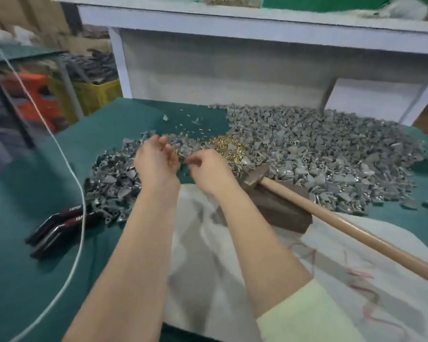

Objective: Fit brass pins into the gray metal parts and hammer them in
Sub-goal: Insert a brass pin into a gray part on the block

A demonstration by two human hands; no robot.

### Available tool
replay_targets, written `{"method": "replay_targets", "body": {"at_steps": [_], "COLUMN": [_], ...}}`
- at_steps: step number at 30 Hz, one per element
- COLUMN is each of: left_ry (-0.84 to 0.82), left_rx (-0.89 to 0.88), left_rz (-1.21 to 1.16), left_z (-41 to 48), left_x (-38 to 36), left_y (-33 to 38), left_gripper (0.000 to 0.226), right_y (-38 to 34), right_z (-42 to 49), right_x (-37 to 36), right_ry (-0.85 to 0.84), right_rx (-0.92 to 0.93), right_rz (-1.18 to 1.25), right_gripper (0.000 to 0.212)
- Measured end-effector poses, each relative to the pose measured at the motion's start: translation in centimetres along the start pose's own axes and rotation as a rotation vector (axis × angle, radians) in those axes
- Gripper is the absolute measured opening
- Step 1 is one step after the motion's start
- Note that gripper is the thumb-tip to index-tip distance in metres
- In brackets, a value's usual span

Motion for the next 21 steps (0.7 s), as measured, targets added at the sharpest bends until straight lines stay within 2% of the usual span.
{"method": "replay_targets", "body": {"at_steps": [2,5,11,15,19,21], "left_ry": [0.12,0.173,0.215,0.217,0.207,0.069], "left_rx": [-0.054,-0.069,-0.046,-0.106,-0.228,-0.25], "left_rz": [0.004,-0.006,0.004,0.084,0.331,0.578], "left_z": [1.1,2.1,1.9,1.3,0.4,-0.3], "left_x": [2.0,3.7,3.9,3.9,3.0,0.5], "left_y": [1.4,2.0,1.2,1.4,2.3,1.7], "left_gripper": [0.008,0.014,0.017,0.012,0.014,0.015], "right_y": [-0.1,-0.5,-0.7,-0.7,-1.2,-1.8], "right_z": [0.6,0.9,1.6,1.5,1.0,0.8], "right_x": [-2.5,-5.6,-6.4,-5.7,-2.4,0.6], "right_ry": [-0.093,-0.164,-0.092,-0.04,0.068,0.137], "right_rx": [-0.014,0.015,0.045,-0.008,0.001,0.041], "right_rz": [-0.104,-0.206,-0.306,-0.193,-0.125,-0.064], "right_gripper": [0.027,0.026,0.021,0.017,0.019,0.018]}}
Point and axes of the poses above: each hand's wrist, its own z-axis towards the middle knuckle, its own x-axis out of the back of the hand, y = z × x, the point moved 9 cm from there along z, towards the middle knuckle, and after that the axes turned 11 degrees about x, right-handed, at the moved point
